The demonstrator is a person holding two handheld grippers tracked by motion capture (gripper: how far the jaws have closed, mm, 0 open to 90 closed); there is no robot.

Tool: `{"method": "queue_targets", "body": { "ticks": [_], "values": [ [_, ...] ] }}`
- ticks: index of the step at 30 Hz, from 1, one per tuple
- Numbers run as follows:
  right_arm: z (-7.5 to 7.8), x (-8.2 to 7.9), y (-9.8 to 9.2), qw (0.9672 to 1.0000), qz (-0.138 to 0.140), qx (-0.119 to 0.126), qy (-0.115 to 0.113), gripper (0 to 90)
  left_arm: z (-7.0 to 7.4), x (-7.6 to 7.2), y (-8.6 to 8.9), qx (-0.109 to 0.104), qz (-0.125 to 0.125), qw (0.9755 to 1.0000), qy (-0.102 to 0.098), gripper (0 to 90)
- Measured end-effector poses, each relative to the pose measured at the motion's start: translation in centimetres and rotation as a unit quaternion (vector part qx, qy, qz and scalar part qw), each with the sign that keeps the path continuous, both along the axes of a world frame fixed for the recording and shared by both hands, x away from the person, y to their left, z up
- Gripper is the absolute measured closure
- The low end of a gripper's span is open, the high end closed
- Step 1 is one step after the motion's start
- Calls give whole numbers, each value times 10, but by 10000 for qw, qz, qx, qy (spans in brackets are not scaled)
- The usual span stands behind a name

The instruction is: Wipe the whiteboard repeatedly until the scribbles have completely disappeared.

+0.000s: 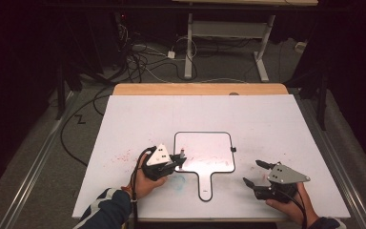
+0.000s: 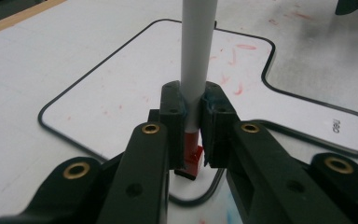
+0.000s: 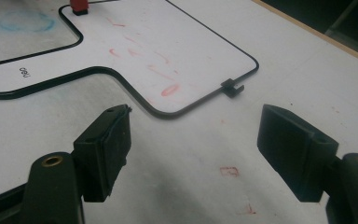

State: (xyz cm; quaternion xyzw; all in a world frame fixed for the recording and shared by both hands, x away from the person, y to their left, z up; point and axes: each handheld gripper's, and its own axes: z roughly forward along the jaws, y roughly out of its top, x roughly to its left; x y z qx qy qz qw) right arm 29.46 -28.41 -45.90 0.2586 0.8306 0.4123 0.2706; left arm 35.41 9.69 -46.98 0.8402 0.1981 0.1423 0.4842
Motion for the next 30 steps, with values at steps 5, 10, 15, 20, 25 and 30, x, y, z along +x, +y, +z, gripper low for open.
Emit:
{"method": "queue_targets", "body": {
  "ticks": [5,10,15,20,25,30],
  "values": [
    [-1,1,0,10000,15,-19,12,265,7,13,-24,-63,-187,9998,-14,791],
    [-2,1,0,10000,32,-49,36,264,9,22,-62,-53,-468,9989,-30,790],
    [-2,1,-1,10000,37,-39,49,264,6,30,-91,-182,-413,9990,-9,790],
    [-3,1,-2,10000,44,-53,64,264,2,33,-103,-106,-438,9990,-26,791],
    [-1,0,-3,10000,36,-30,44,265,6,32,-93,89,-318,9995,28,792],
    [-1,-1,-2,10000,45,-42,33,265,7,28,-72,217,-245,9995,-25,792]
  ]
}}
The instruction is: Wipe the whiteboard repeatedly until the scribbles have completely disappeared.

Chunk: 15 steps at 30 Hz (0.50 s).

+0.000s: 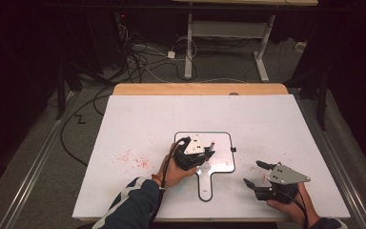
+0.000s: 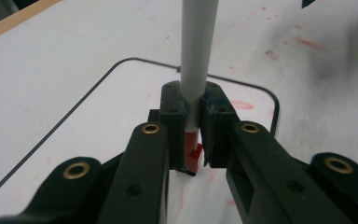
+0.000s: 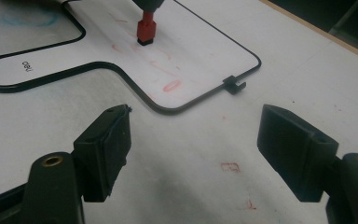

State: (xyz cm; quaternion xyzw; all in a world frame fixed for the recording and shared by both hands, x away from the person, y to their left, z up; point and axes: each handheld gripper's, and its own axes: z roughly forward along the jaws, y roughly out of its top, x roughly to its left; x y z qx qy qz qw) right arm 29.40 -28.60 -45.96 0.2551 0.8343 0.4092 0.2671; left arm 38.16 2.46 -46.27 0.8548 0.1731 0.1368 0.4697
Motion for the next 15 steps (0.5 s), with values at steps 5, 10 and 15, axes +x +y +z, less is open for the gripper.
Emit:
{"method": "queue_targets", "body": {
  "ticks": [5,10,15],
  "values": [
    [0,0,1,10000,14,0,-12,265,-1,-6,19,69,43,9999,-84,792],
    [0,0,1,10000,17,8,-6,264,-2,-8,37,23,145,9999,-72,791],
    [1,0,2,10000,15,-1,-12,264,-3,-8,57,-8,310,9995,-33,792]
  ]
}}
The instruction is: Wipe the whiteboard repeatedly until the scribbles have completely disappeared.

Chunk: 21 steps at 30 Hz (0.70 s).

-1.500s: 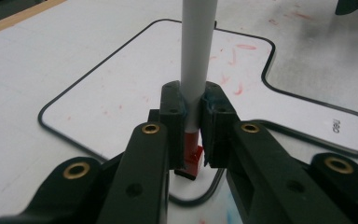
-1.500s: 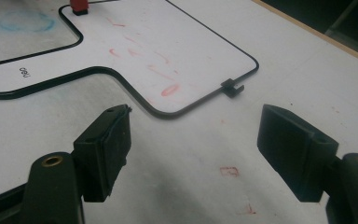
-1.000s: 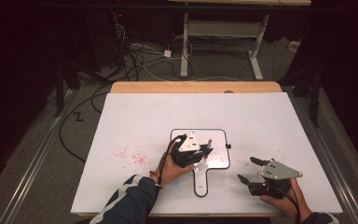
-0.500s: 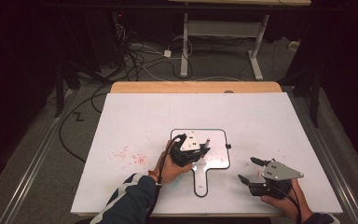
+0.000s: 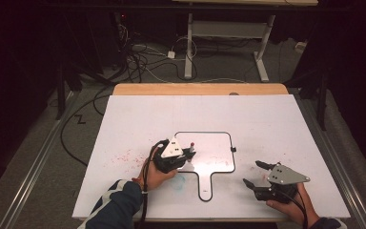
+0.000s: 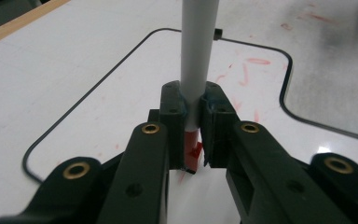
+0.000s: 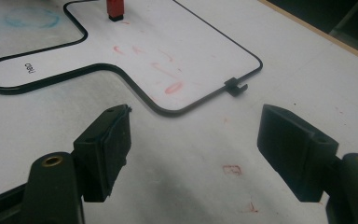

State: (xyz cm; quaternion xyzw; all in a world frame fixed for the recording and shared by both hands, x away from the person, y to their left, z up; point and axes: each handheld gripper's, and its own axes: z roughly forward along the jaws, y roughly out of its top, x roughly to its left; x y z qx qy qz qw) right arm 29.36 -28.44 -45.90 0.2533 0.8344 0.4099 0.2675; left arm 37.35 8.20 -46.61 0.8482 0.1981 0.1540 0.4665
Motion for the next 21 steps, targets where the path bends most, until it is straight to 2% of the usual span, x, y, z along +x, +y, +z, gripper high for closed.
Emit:
{"method": "queue_targets", "body": {
  "ticks": [3,7,11,15,21],
  "values": [
    [0,0,0,10000,1,-12,2,265,-1,0,10,-15,93,10000,1,792],
    [0,1,0,10000,0,-16,4,265,-2,3,15,-159,184,9997,91,792],
    [0,1,1,10000,12,-21,0,265,-2,5,-6,-133,78,9999,52,792],
    [-1,1,2,10000,25,-28,13,265,1,7,-31,43,-75,9999,-106,792],
    [-1,2,0,10000,15,-10,24,265,2,13,-65,-8,-259,9997,-38,792]
  ]
}}
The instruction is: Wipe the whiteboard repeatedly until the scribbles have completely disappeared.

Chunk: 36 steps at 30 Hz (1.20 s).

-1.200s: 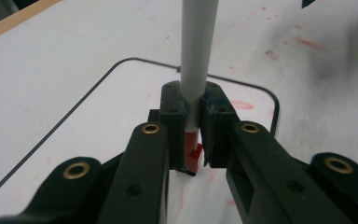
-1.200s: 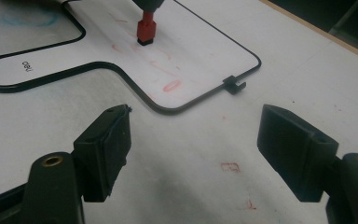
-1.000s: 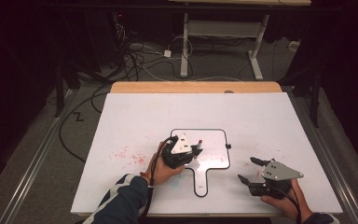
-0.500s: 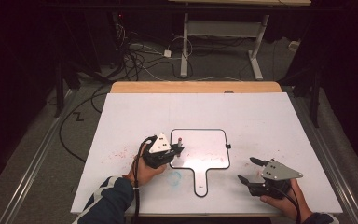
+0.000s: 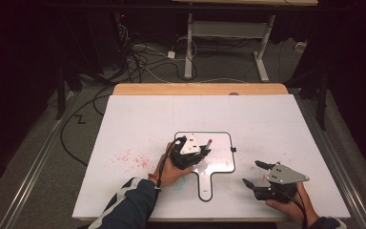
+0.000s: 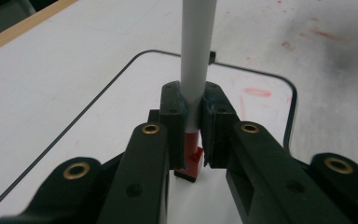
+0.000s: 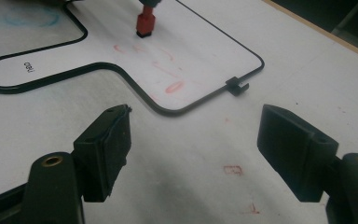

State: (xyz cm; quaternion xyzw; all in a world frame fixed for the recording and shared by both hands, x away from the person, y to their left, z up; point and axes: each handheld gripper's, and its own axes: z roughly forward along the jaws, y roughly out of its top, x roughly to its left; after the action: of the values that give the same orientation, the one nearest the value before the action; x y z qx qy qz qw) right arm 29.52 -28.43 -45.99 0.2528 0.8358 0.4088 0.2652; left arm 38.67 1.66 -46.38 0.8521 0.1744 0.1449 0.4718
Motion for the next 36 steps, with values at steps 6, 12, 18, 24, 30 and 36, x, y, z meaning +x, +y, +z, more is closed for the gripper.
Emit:
{"method": "queue_targets", "body": {
  "ticks": [6,12,18,24,30,36],
  "values": [
    [0,0,-1,10000,-5,16,3,265,2,0,-42,14,-327,9995,19,792],
    [0,0,-2,10000,-12,18,0,265,2,2,-65,-87,-461,9988,122,792],
    [0,-1,-3,10000,-19,12,6,265,2,-1,-75,-27,-616,9981,44,791],
    [1,-1,-5,10000,-44,30,-13,265,1,7,-49,-95,-321,9993,138,792],
    [1,-1,-3,10000,-35,11,-16,265,0,7,-23,-118,-154,9996,197,792],
    [1,-1,-3,10000,-35,3,-4,265,-2,3,6,-215,-29,9994,251,792]
  ]
}}
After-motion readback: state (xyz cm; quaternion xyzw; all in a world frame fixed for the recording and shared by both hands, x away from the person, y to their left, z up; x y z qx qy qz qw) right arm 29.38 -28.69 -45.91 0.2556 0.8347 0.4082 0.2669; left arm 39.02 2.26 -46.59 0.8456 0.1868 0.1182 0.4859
